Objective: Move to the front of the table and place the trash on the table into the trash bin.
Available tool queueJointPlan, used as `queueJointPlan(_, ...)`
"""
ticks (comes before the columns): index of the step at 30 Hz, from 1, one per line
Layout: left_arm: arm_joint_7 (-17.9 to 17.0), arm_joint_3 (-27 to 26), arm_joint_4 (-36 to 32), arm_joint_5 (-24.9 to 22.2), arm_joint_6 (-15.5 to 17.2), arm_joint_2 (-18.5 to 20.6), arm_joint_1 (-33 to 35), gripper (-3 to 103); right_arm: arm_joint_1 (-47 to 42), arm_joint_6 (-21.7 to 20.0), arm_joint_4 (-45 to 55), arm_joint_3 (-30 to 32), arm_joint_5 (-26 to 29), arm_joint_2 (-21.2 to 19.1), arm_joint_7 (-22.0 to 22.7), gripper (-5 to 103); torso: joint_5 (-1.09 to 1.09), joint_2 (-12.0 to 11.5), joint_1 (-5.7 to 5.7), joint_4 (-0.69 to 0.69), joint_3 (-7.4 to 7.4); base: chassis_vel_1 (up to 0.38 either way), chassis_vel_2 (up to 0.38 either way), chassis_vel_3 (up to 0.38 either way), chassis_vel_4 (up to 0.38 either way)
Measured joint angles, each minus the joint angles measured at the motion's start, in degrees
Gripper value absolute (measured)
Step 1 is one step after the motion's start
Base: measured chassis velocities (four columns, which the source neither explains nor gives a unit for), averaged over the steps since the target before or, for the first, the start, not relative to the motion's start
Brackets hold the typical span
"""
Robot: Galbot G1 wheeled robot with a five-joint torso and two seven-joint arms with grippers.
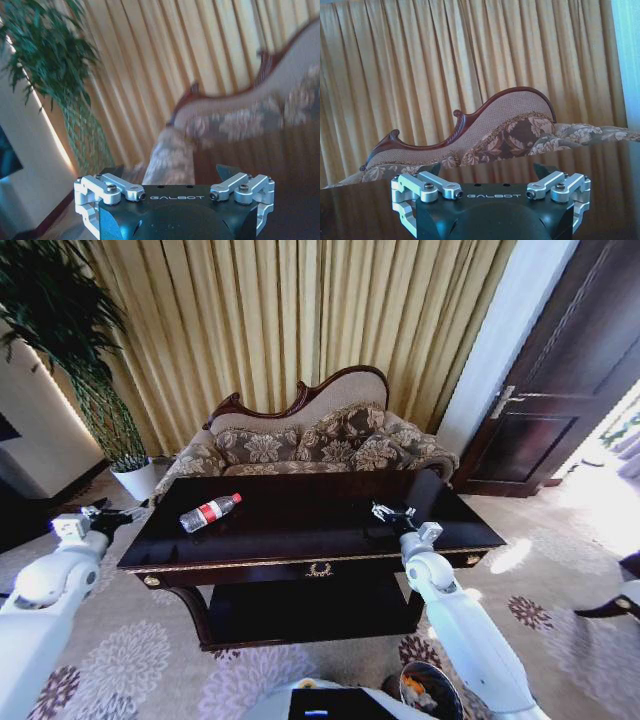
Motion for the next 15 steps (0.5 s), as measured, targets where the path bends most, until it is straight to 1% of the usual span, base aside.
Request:
queueJointPlan(1, 0.2, -0.2, -0.4, 0.3, 3.5, 0.8, 0.1, 100, 0.1, 0.0, 0.0, -0.1, 0.0, 0.0, 0.0, 100, 0.00, 0.0, 0.00, -0.01, 0.00, 0.000, 0.000, 0.000, 0.000)
queueJointPlan(2, 0.2, -0.2, -0.4, 0.3, 3.5, 0.8, 0.1, 100, 0.1, 0.0, 0.0, -0.1, 0.0, 0.0, 0.0, 100, 0.00, 0.0, 0.00, -0.01, 0.00, 0.000, 0.000, 0.000, 0.000)
queueJointPlan(3, 0.3, -0.2, -0.6, 0.4, 6.0, 1.6, -0.1, 100, 0.2, 0.0, 0.0, -0.2, 0.0, -0.1, 0.1, 100, 0.00, 0.0, 0.00, -0.02, 0.00, 0.000, 0.000, 0.000, 0.000)
queueJointPlan(4, 0.3, -0.2, -0.6, 0.4, 7.2, 2.2, -0.2, 100, 0.3, -0.1, 0.0, -0.3, 0.0, -0.1, 0.1, 100, -0.01, 0.0, 0.00, -0.02, 0.00, 0.000, 0.000, 0.000, 0.000)
queueJointPlan(5, 0.8, 0.1, -0.3, 0.4, 9.2, 4.0, -0.5, 100, 0.3, -0.1, 0.0, -0.4, 0.0, -0.3, 0.1, 100, 0.01, 0.0, 0.01, -0.03, 0.00, 0.000, 0.000, 0.000, 0.000)
queueJointPlan(6, 0.8, 0.1, -0.3, 0.4, 9.2, 4.0, -0.5, 100, 0.3, -0.1, 0.0, -0.4, 0.0, -0.3, 0.1, 100, 0.01, 0.0, 0.01, -0.03, 0.00, 0.000, 0.000, 0.000, 0.000)
queueJointPlan(8, 1.4, 1.8, 1.3, 0.3, 10.7, 7.2, -2.1, 100, 0.2, -0.1, -0.2, -0.4, 0.0, -0.6, 0.1, 100, 0.02, 0.0, 0.00, -0.02, 0.00, 0.000, 0.000, 0.000, 0.000)
queueJointPlan(9, 1.5, 2.6, 2.1, 0.0, 10.8, 8.1, -2.8, 100, 0.2, -0.1, -0.3, -0.3, 0.1, -0.7, 0.1, 100, 0.01, 0.0, 0.00, -0.02, 0.00, 0.000, 0.000, 0.000, 0.000)
queueJointPlan(10, 1.5, 2.6, 2.1, 0.0, 10.8, 8.1, -2.8, 100, 0.2, -0.1, -0.3, -0.3, 0.1, -0.7, 0.1, 100, 0.01, 0.0, 0.00, -0.02, 0.00, 0.000, 0.000, 0.000, 0.000)
queueJointPlan(11, 1.6, 3.7, 2.9, -1.0, 10.9, 9.3, -4.0, 100, 0.2, -0.1, -0.4, -0.1, 0.2, -0.9, 0.1, 100, 0.01, 0.0, 0.00, -0.02, 0.00, 0.000, 0.000, 0.000, 0.000)
queueJointPlan(13, 1.9, 8.2, 5.4, -6.1, 12.0, 12.3, -8.7, 100, -0.1, -0.1, -0.5, 0.5, 0.5, -1.4, 0.1, 100, 0.01, 0.0, 0.00, -0.02, 0.00, 0.000, 0.000, 0.000, 0.000)
queueJointPlan(14, 1.9, 8.2, 5.4, -6.1, 12.0, 12.3, -8.7, 100, -0.1, -0.1, -0.5, 0.5, 0.5, -1.4, 0.1, 100, 0.01, 0.0, 0.00, -0.02, 0.00, 0.000, 0.000, 0.000, 0.000)
queueJointPlan(15, 2.1, 9.4, 6.2, -7.4, 12.2, 12.8, -10.1, 100, -0.2, -0.1, -0.5, 0.6, 0.6, -1.5, 0.1, 100, 0.01, 0.0, 0.00, -0.02, 0.00, 0.000, 0.000, 0.000, 0.000)
